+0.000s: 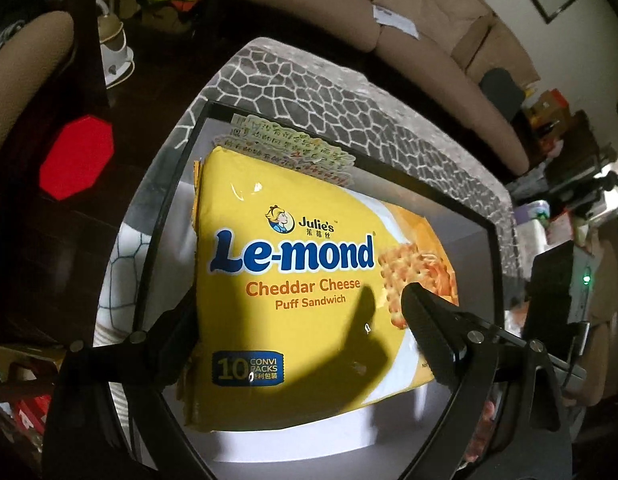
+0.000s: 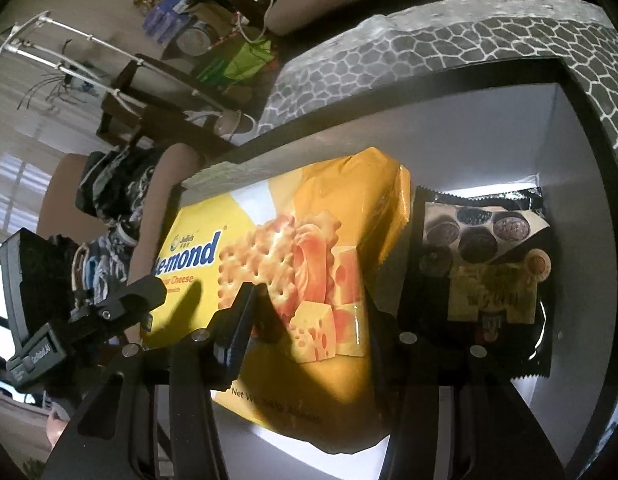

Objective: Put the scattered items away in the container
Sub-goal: 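Carry the Le-mond pack over the white-lined box and open the left gripper, then withdraw the left gripper from the box back over the table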

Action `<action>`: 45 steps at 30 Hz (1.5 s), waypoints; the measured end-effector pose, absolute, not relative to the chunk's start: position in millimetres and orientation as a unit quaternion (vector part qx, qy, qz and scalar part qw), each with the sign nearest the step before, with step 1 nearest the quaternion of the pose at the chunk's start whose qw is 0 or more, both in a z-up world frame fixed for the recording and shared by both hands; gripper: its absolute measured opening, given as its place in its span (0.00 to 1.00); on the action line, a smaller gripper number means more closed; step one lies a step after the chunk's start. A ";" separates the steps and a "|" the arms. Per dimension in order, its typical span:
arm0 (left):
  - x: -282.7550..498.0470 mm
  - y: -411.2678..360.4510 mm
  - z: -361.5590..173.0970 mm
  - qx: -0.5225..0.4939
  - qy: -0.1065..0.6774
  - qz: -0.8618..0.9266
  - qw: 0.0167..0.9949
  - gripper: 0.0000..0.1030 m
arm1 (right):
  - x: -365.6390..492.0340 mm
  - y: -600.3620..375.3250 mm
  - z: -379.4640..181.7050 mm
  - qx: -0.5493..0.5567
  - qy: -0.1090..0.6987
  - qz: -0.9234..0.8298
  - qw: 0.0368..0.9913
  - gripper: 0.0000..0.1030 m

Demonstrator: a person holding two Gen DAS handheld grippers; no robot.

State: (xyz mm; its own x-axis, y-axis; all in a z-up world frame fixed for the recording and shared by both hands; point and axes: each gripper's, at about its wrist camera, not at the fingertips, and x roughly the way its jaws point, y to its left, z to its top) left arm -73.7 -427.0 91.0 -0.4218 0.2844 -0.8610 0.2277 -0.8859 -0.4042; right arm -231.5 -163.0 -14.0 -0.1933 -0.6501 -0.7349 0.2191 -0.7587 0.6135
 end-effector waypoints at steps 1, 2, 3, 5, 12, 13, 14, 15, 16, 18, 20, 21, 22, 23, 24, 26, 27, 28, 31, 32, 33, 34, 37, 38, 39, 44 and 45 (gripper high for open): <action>-75.8 -426.4 90.0 -0.539 -0.236 0.808 0.016 0.91 | -233.0 -163.7 -15.3 0.566 -0.189 -0.749 0.289 0.49; -77.9 -425.9 88.4 -0.540 -0.235 0.808 0.014 0.91 | -234.0 -165.0 -16.3 0.567 -0.186 -0.750 0.286 0.49; -80.6 -425.6 86.3 -0.543 -0.231 0.807 0.011 0.91 | -234.7 -166.7 -17.6 0.567 -0.184 -0.750 0.285 0.49; -85.2 -424.1 84.9 -0.543 -0.215 0.812 0.004 0.91 | -236.6 -170.9 -19.6 0.570 -0.178 -0.750 0.284 0.49; -96.4 -409.8 77.8 -0.558 -0.134 0.818 -0.030 0.92 | -237.8 -176.3 -37.7 0.581 -0.175 -0.747 0.272 0.50; -96.7 -404.4 75.5 -0.561 -0.113 0.819 -0.038 0.92 | -236.8 -176.5 -39.4 0.583 -0.171 -0.747 0.269 0.50; -97.0 -401.0 73.2 -0.563 -0.097 0.819 -0.045 0.91 | -235.9 -176.3 -40.3 0.584 -0.169 -0.748 0.266 0.50; -96.9 -394.9 70.1 -0.566 -0.073 0.819 -0.058 0.91 | -235.0 -177.2 -40.6 0.584 -0.161 -0.751 0.262 0.49; -96.4 -391.2 68.1 -0.567 -0.061 0.819 -0.063 0.88 | -234.1 -177.7 -39.9 0.582 -0.153 -0.755 0.260 0.45; -95.2 -378.9 66.1 -0.565 -0.049 0.822 -0.050 0.77 | -233.9 -179.0 -39.2 0.579 -0.143 -0.760 0.258 0.41; -97.9 -371.7 66.5 -0.565 -0.041 0.823 -0.046 0.65 | -236.1 -176.3 -41.1 0.579 -0.152 -0.760 0.254 0.40; -99.9 -371.5 65.9 -0.568 -0.047 0.821 -0.044 0.65 | -236.9 -173.8 -41.9 0.579 -0.156 -0.760 0.251 0.40; -101.2 -372.8 64.7 -0.572 -0.053 0.817 -0.044 0.66 | -236.6 -172.7 -41.7 0.578 -0.157 -0.761 0.250 0.40; -101.3 -375.3 63.8 -0.576 -0.059 0.814 -0.046 0.67 | -236.1 -173.0 -40.7 0.577 -0.155 -0.761 0.252 0.40; -99.8 -379.7 63.8 -0.577 -0.068 0.813 -0.046 0.68 | -235.1 -173.0 -39.5 0.579 -0.152 -0.760 0.254 0.42; -94.4 -388.2 65.9 -0.578 -0.091 0.810 -0.039 0.69 | -234.5 -169.3 -33.9 0.582 -0.153 -0.756 0.257 0.46; -86.5 -393.9 70.0 -0.577 -0.111 0.808 -0.028 0.69 | -232.7 -165.1 -27.2 0.577 -0.153 -0.760 0.258 0.48; -80.3 -396.7 73.6 -0.576 -0.122 0.808 -0.020 0.70 | -230.5 -162.6 -19.6 0.571 -0.147 -0.765 0.259 0.49; -55.5 -403.0 89.2 -0.567 -0.152 0.809 0.005 0.88 | -216.6 -158.6 4.5 0.555 -0.103 -0.781 0.267 0.53; -47.4 -405.8 93.0 -0.566 -0.169 0.807 0.015 0.88 | -211.0 -158.3 10.0 0.554 -0.089 -0.781 0.273 0.53; -39.3 -408.8 94.7 -0.571 -0.187 0.799 0.029 0.88 | -204.9 -161.2 15.1 0.558 -0.067 -0.776 0.285 0.53; -34.9 -409.2 94.9 -0.578 -0.195 0.792 0.038 0.88 | -200.4 -163.8 17.5 0.563 -0.044 -0.772 0.293 0.53; -29.6 -402.4 89.1 -0.612 -0.165 0.772 0.039 0.88 | -180.5 -183.1 16.4 0.583 0.061 -0.750 0.306 0.53; -30.5 -399.8 85.5 -0.624 -0.156 0.765 0.037 0.88 | -174.8 -185.9 12.2 0.587 0.082 -0.744 0.308 0.53; -32.7 -397.5 82.9 -0.633 -0.153 0.758 0.039 0.88 | -169.7 -191.0 6.0 0.594 0.107 -0.736 0.307 0.53; -42.4 -386.4 71.1 -0.668 -0.127 0.733 0.026 0.93 | -164.3 -202.1 -25.4 0.618 0.135 -0.715 0.297 0.56; -43.4 -386.9 72.4 -0.670 -0.134 0.730 0.025 0.93 | -164.4 -202.6 -26.5 0.618 0.134 -0.716 0.295 0.56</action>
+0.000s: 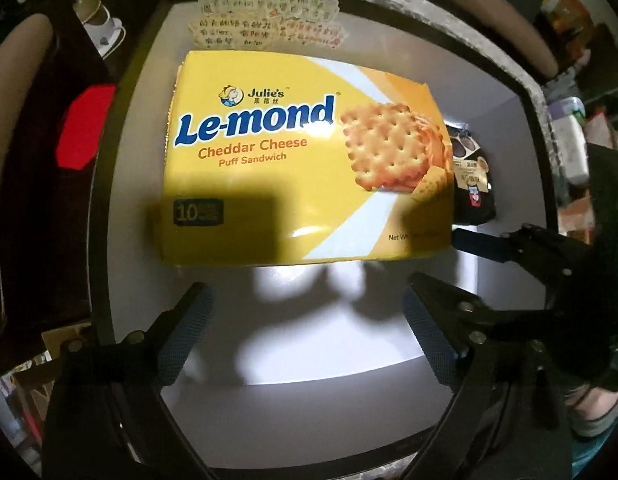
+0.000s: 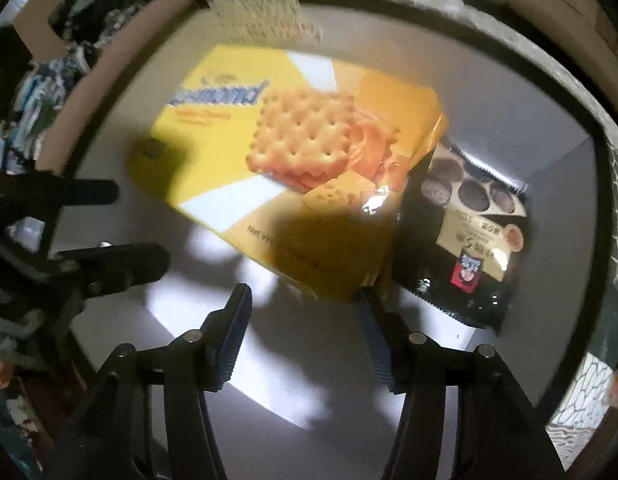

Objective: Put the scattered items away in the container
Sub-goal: 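Withdraw the left gripper from the box back over the table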

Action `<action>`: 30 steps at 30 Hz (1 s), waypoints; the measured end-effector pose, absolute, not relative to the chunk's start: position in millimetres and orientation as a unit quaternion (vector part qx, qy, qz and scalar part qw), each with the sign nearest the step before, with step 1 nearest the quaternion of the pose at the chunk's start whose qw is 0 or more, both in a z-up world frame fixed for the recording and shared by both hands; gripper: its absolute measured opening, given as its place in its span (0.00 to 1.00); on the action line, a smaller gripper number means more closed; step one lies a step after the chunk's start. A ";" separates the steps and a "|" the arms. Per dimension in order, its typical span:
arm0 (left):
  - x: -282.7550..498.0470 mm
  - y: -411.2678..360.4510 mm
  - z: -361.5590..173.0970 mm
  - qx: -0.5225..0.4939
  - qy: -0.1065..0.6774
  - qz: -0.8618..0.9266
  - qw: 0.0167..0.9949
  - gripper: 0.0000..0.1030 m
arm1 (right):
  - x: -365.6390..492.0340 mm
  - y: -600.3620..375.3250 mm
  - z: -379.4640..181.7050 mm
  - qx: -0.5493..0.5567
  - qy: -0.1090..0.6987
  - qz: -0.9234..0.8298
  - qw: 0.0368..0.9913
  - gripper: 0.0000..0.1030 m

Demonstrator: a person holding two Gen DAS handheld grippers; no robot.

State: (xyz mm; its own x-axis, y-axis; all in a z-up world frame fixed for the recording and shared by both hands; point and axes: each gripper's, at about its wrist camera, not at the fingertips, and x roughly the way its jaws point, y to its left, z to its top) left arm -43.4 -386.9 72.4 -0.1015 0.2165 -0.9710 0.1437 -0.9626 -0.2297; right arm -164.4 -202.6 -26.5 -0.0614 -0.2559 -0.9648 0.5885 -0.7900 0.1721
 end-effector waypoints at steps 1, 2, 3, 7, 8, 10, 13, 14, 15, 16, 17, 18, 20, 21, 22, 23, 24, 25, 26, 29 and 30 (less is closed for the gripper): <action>-43.0 -388.0 74.1 -0.670 -0.145 0.728 0.028 0.93 | -165.6 -202.8 -27.7 0.619 0.131 -0.716 0.294 0.56; -41.0 -387.0 74.7 -0.669 -0.156 0.726 0.035 0.93 | -166.7 -203.0 -28.4 0.621 0.128 -0.716 0.293 0.56; -40.0 -388.5 77.1 -0.665 -0.168 0.726 0.050 0.93 | -167.7 -203.1 -28.5 0.619 0.128 -0.718 0.290 0.54; -34.2 -394.6 80.4 -0.661 -0.199 0.722 0.058 0.92 | -177.1 -197.4 -31.6 0.630 0.081 -0.722 0.275 0.50; -38.5 -396.5 77.5 -0.666 -0.210 0.714 0.055 0.93 | -178.9 -194.3 -32.5 0.635 0.064 -0.720 0.274 0.50; -41.7 -398.8 69.6 -0.674 -0.238 0.698 0.053 0.92 | -180.4 -188.9 -33.0 0.640 0.046 -0.717 0.274 0.50; -43.9 -396.6 63.7 -0.681 -0.256 0.684 0.056 0.92 | -179.3 -179.5 -32.5 0.641 0.037 -0.716 0.275 0.47; -46.6 -398.8 61.6 -0.680 -0.255 0.686 0.043 0.92 | -180.4 -177.9 -32.3 0.642 0.037 -0.715 0.276 0.46; -49.2 -402.7 58.4 -0.680 -0.261 0.685 0.031 0.92 | -179.0 -176.4 -32.1 0.641 0.036 -0.715 0.276 0.46; -52.1 -405.3 56.3 -0.677 -0.267 0.685 0.026 0.92 | -176.8 -176.9 -30.1 0.640 0.035 -0.716 0.276 0.46; -55.6 -408.7 53.9 -0.673 -0.271 0.688 0.018 0.92 | -175.6 -176.5 -29.6 0.638 0.037 -0.718 0.277 0.47; -57.4 -412.1 51.7 -0.669 -0.277 0.690 0.013 0.91 | -178.9 -176.7 -28.7 0.636 0.037 -0.719 0.278 0.48; -62.0 -418.6 48.9 -0.653 -0.297 0.696 0.010 0.91 | -178.5 -177.2 -28.2 0.634 0.040 -0.720 0.281 0.50; -64.9 -420.8 47.9 -0.644 -0.305 0.701 0.009 0.91 | -179.4 -177.6 -28.6 0.632 0.045 -0.721 0.281 0.50; -66.2 -421.6 47.2 -0.641 -0.306 0.704 0.008 0.91 | -177.7 -176.9 -25.9 0.627 0.051 -0.725 0.282 0.50; -66.1 -420.9 46.9 -0.640 -0.302 0.706 0.007 0.91 | -176.1 -179.3 -23.8 0.623 0.056 -0.727 0.283 0.50; -64.8 -418.3 48.7 -0.640 -0.292 0.711 0.007 0.92 | -173.6 -177.3 -20.9 0.617 0.057 -0.731 0.286 0.51; -62.3 -414.9 52.1 -0.638 -0.280 0.718 0.011 0.92 | -171.3 -173.9 -18.1 0.613 0.051 -0.733 0.290 0.55; -58.0 -412.0 57.4 -0.631 -0.271 0.726 0.017 0.93 | -170.3 -167.6 -17.9 0.612 0.046 -0.734 0.291 0.60; -42.9 -408.1 77.2 -0.603 -0.259 0.754 0.027 1.00 | -162.7 -157.1 -6.6 0.598 0.021 -0.742 0.304 0.71; -33.5 -406.2 87.4 -0.586 -0.260 0.767 0.037 1.00 | -159.6 -154.5 -1.2 0.592 0.013 -0.746 0.306 0.80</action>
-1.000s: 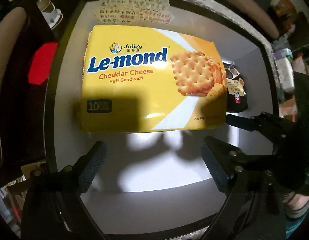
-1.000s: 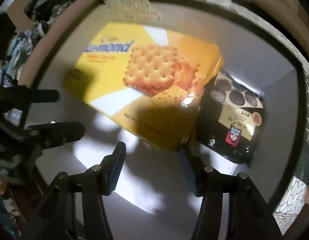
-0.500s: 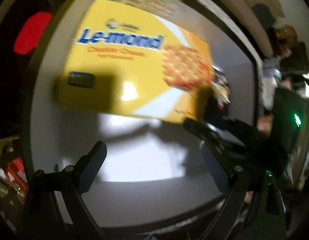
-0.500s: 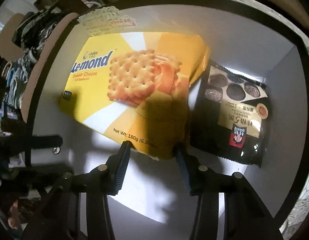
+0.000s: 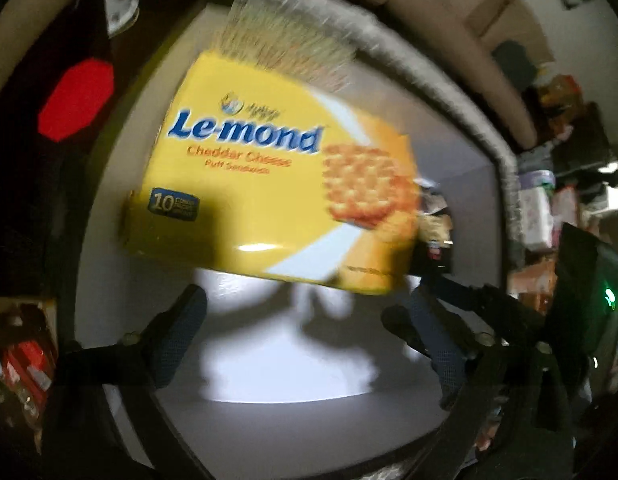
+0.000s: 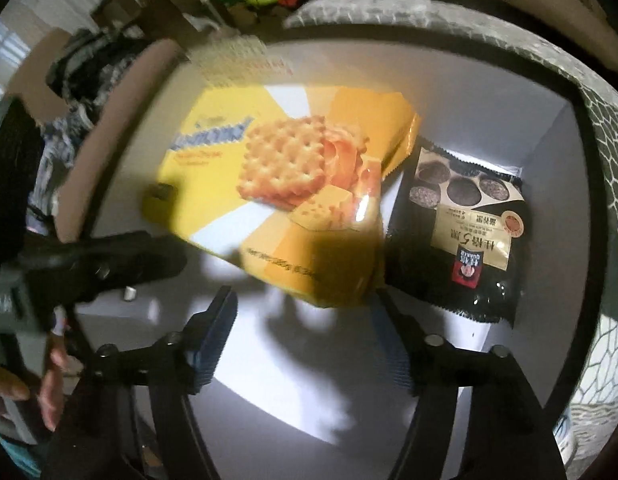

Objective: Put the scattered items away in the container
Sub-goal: 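Withdraw the left gripper from the box back over the table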

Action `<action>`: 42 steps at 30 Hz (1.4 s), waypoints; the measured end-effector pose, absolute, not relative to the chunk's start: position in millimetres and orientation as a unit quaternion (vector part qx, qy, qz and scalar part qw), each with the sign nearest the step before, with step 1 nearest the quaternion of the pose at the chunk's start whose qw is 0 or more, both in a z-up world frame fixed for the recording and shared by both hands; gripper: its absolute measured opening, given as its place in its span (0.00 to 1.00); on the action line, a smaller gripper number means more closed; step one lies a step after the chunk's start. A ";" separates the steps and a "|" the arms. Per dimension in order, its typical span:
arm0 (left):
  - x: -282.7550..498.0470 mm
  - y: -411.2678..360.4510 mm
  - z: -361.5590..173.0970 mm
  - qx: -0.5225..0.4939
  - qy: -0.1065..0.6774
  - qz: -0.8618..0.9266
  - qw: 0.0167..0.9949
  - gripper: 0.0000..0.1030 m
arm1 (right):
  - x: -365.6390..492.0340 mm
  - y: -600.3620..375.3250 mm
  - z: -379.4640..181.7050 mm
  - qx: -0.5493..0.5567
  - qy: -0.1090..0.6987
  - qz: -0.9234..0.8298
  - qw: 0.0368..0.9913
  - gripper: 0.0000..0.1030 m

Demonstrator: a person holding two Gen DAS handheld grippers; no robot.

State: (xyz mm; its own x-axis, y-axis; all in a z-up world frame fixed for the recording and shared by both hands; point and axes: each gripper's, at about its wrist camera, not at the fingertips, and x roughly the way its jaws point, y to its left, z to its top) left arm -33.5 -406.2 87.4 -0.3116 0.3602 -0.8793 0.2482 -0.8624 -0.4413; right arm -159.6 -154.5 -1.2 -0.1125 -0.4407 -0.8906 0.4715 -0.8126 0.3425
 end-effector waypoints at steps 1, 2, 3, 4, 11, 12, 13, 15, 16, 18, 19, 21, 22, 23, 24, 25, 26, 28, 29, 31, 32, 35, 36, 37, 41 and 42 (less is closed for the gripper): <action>-26.7 -405.6 93.7 -0.576 -0.256 0.776 0.037 1.00 | -156.1 -151.0 4.7 0.584 0.004 -0.750 0.310 0.86; -20.8 -405.6 100.9 -0.567 -0.249 0.784 0.033 1.00 | -150.7 -144.1 13.9 0.571 -0.007 -0.757 0.317 0.87; -10.6 -403.5 109.8 -0.554 -0.239 0.797 0.024 1.00 | -146.8 -138.9 18.2 0.565 -0.010 -0.762 0.316 0.93; -3.0 -398.7 113.7 -0.545 -0.231 0.805 0.017 1.00 | -143.0 -140.1 23.9 0.556 -0.012 -0.769 0.314 1.00; 32.4 -375.9 136.6 -0.513 -0.192 0.836 -0.013 1.00 | -118.2 -125.5 52.6 0.527 -0.010 -0.795 0.300 1.00; 37.9 -372.6 139.3 -0.512 -0.188 0.838 -0.018 1.00 | -113.8 -121.6 53.8 0.525 -0.004 -0.800 0.291 1.00; 41.7 -369.5 139.2 -0.512 -0.186 0.839 -0.020 1.00 | -109.7 -117.6 53.9 0.524 -0.002 -0.802 0.287 1.00; 50.4 -361.1 139.2 -0.514 -0.181 0.839 -0.018 1.00 | -101.1 -110.3 53.7 0.521 0.000 -0.805 0.283 1.00; 54.0 -357.5 139.0 -0.515 -0.178 0.838 -0.023 1.00 | -98.1 -106.7 53.7 0.521 0.002 -0.806 0.279 1.00; 60.5 -353.5 140.8 -0.513 -0.174 0.840 -0.026 1.00 | -91.0 -100.4 56.8 0.516 0.005 -0.810 0.277 1.00; 64.6 -350.6 141.0 -0.511 -0.171 0.842 -0.031 1.00 | -86.8 -97.7 58.7 0.513 0.008 -0.814 0.273 1.00; 71.1 -345.2 141.9 -0.509 -0.162 0.845 -0.042 1.00 | -79.1 -92.4 63.2 0.506 0.013 -0.820 0.268 1.00; 74.2 -342.0 141.9 -0.508 -0.157 0.846 -0.046 1.00 | -75.0 -90.1 65.3 0.503 0.014 -0.822 0.267 1.00; 76.7 -338.3 141.9 -0.507 -0.153 0.847 -0.048 1.00 | -71.4 -86.4 67.7 0.500 0.016 -0.824 0.266 1.00; 80.4 -333.2 142.4 -0.507 -0.148 0.848 -0.051 1.00 | -67.4 -82.0 70.3 0.497 0.016 -0.826 0.265 1.00; 83.0 -329.7 143.4 -0.507 -0.145 0.848 -0.052 1.00 | -63.8 -77.4 72.9 0.494 0.015 -0.828 0.265 1.00; 85.3 -325.9 144.5 -0.506 -0.143 0.849 -0.051 1.00 | -61.6 -73.9 74.7 0.492 0.014 -0.829 0.263 1.00; 90.6 -315.7 149.2 -0.502 -0.138 0.852 -0.054 1.00 | -56.0 -62.0 80.1 0.487 0.012 -0.834 0.259 1.00; 93.2 -309.0 152.5 -0.498 -0.135 0.855 -0.053 1.00 | -54.5 -57.0 81.6 0.485 0.010 -0.836 0.258 1.00; 95.9 -296.8 157.8 -0.493 -0.130 0.859 -0.049 1.00 | -50.5 -44.7 83.7 0.482 0.009 -0.838 0.254 1.00; 95.8 -292.1 159.9 -0.492 -0.127 0.860 -0.047 1.00 | -48.4 -38.2 84.3 0.481 0.009 -0.840 0.251 1.00; 98.9 -268.1 167.5 -0.484 -0.109 0.867 -0.042 1.00 | -41.8 -15.0 86.0 0.475 0.005 -0.847 0.239 1.00; 101.0 -256.7 170.8 -0.478 -0.100 0.871 -0.041 1.00 | -40.0 -4.6 86.5 0.473 0.002 -0.849 0.233 1.00; 102.1 -247.4 172.7 -0.475 -0.093 0.874 -0.039 1.00 | -38.2 3.3 86.6 0.472 -0.001 -0.851 0.229 1.00; 103.0 -214.7 175.1 -0.471 -0.076 0.878 -0.031 1.00 | -33.0 42.5 87.4 0.469 -0.015 -0.858 0.207 1.00; 102.5 -209.5 174.6 -0.471 -0.075 0.878 -0.028 1.00 | -31.7 53.9 87.7 0.468 -0.019 -0.860 0.201 1.00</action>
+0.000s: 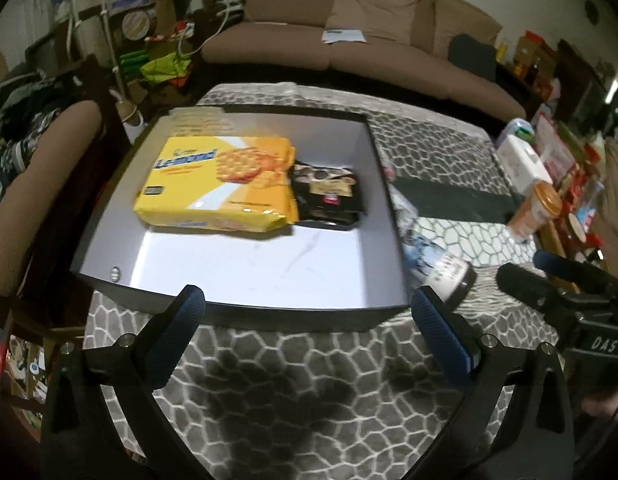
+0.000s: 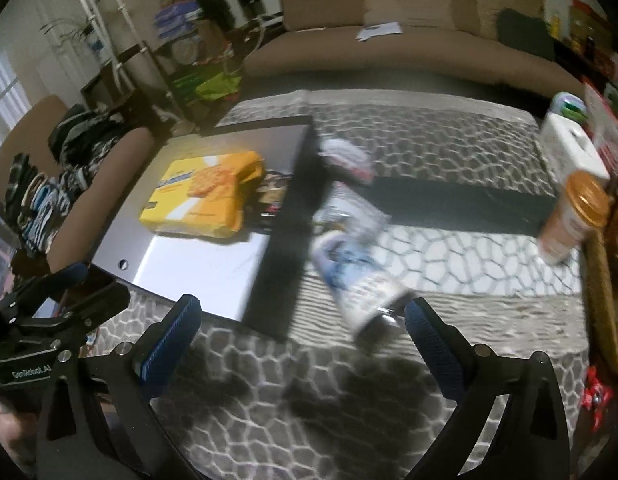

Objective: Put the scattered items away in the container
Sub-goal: 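Withdraw the left gripper from the box back over the table, then grasp the lying black-lidded white cup with the left gripper while the right gripper grasps the orange-lidded cup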

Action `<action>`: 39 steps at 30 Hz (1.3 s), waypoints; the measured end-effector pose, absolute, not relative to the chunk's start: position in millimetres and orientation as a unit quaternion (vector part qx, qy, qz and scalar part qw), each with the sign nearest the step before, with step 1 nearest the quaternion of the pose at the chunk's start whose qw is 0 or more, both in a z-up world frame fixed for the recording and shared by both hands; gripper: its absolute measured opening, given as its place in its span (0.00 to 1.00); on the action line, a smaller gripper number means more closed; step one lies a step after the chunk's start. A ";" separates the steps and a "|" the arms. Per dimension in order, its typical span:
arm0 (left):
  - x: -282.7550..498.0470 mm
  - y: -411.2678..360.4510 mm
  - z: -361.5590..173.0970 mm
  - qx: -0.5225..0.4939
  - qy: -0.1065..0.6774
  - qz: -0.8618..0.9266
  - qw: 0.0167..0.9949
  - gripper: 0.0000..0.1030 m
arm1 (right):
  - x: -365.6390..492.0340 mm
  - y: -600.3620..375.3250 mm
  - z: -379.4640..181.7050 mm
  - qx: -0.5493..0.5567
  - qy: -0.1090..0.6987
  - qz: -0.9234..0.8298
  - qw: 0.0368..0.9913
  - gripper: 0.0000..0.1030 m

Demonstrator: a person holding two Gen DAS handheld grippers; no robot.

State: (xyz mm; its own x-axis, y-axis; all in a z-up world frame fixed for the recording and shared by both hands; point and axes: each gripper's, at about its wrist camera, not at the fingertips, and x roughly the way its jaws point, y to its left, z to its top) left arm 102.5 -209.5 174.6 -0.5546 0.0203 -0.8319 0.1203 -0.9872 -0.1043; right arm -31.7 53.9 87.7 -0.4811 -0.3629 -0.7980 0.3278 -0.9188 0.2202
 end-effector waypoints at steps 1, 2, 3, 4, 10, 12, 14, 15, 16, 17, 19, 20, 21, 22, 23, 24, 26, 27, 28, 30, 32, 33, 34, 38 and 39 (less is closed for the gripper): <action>102.1 -201.3 173.6 0.472 0.073 -0.878 0.025 1.00 | -30.5 65.7 87.8 0.468 -0.022 -0.862 0.195 1.00; 101.5 -192.2 172.3 0.472 0.070 -0.879 0.021 1.00 | -29.4 77.4 87.7 0.467 -0.025 -0.863 0.188 1.00; 100.8 -185.0 170.9 0.473 0.069 -0.878 0.017 1.00 | -29.0 85.6 87.5 0.467 -0.027 -0.864 0.184 1.00; 100.3 -178.4 169.5 0.475 0.067 -0.877 0.014 1.00 | -27.8 95.8 86.7 0.467 -0.030 -0.866 0.178 1.00; 100.6 -136.5 160.1 0.481 0.063 -0.874 -0.006 1.00 | -20.3 152.5 80.9 0.466 -0.055 -0.870 0.149 1.00; 101.9 -121.7 156.4 0.481 0.059 -0.875 -0.013 1.00 | -18.6 165.7 76.5 0.467 -0.059 -0.870 0.143 1.00; 101.8 -110.0 152.6 0.481 0.057 -0.875 -0.019 1.00 | -18.4 177.4 72.0 0.469 -0.064 -0.870 0.138 1.00; 102.3 -102.8 150.5 0.480 0.056 -0.875 -0.023 1.00 | -17.9 183.1 69.6 0.470 -0.066 -0.870 0.136 1.00; 102.3 -94.9 148.5 0.479 0.052 -0.876 -0.027 1.00 | -17.3 187.9 67.5 0.471 -0.066 -0.869 0.133 1.00; 102.4 -88.3 147.1 0.477 0.048 -0.877 -0.029 1.00 | -17.3 193.3 65.4 0.471 -0.066 -0.870 0.130 1.00; 102.5 -72.0 143.8 0.470 0.033 -0.881 -0.034 1.00 | -18.6 204.8 61.8 0.472 -0.068 -0.870 0.124 1.00; 102.3 -66.3 142.4 0.466 0.030 -0.883 -0.037 1.00 | -19.4 209.8 60.6 0.472 -0.069 -0.870 0.121 1.00; 101.5 -58.2 140.0 0.463 0.026 -0.885 -0.042 1.00 | -21.3 216.6 59.2 0.472 -0.071 -0.871 0.118 1.00; 101.0 -53.2 138.2 0.460 0.025 -0.886 -0.044 1.00 | -22.3 221.8 58.0 0.471 -0.073 -0.872 0.115 1.00; 100.3 -47.8 136.2 0.458 0.022 -0.887 -0.049 1.00 | -24.3 229.6 56.7 0.469 -0.074 -0.873 0.110 1.00; 99.8 -39.9 132.8 0.454 0.015 -0.889 -0.056 1.00 | -26.2 235.5 54.9 0.468 -0.075 -0.874 0.108 1.00; 97.8 -26.0 125.6 0.450 -0.010 -0.891 -0.062 1.00 | -30.1 247.6 53.7 0.460 -0.078 -0.879 0.102 1.00; 95.9 -19.9 122.4 0.447 -0.022 -0.892 -0.064 1.00 | -34.3 256.0 52.2 0.454 -0.079 -0.882 0.096 1.00; 93.9 -13.7 118.1 0.445 -0.037 -0.893 -0.064 1.00 | -37.5 262.7 50.2 0.449 -0.082 -0.885 0.092 1.00; 91.5 -5.4 111.0 0.438 -0.057 -0.895 -0.064 1.00 | -45.5 273.8 45.4 0.445 -0.088 -0.887 0.086 1.00; 88.1 0.4 103.2 0.430 -0.072 -0.898 -0.060 1.00 | -54.6 284.5 40.1 0.437 -0.097 -0.890 0.081 1.00; 84.6 3.2 97.9 0.425 -0.081 -0.900 -0.060 1.00 | -58.3 288.5 38.6 0.433 -0.099 -0.893 0.078 1.00; 82.6 5.2 94.3 0.420 -0.088 -0.901 -0.060 1.00 | -61.8 292.3 37.1 0.428 -0.102 -0.895 0.075 1.00; 73.0 16.1 77.0 0.401 -0.129 -0.905 -0.060 1.00 | -83.9 307.9 29.1 0.411 -0.118 -0.901 0.067 1.00; 69.4 18.5 72.3 0.399 -0.137 -0.905 -0.059 1.00 | -88.9 310.4 26.6 0.409 -0.119 -0.903 0.066 1.00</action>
State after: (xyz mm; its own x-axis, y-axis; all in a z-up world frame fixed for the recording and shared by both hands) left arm 69.4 18.5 72.3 -0.6745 -0.0021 -0.7383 -0.2160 -0.9557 0.2000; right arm -88.9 310.4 26.6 -0.6576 -0.2158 -0.7218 0.0217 -0.9631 0.2682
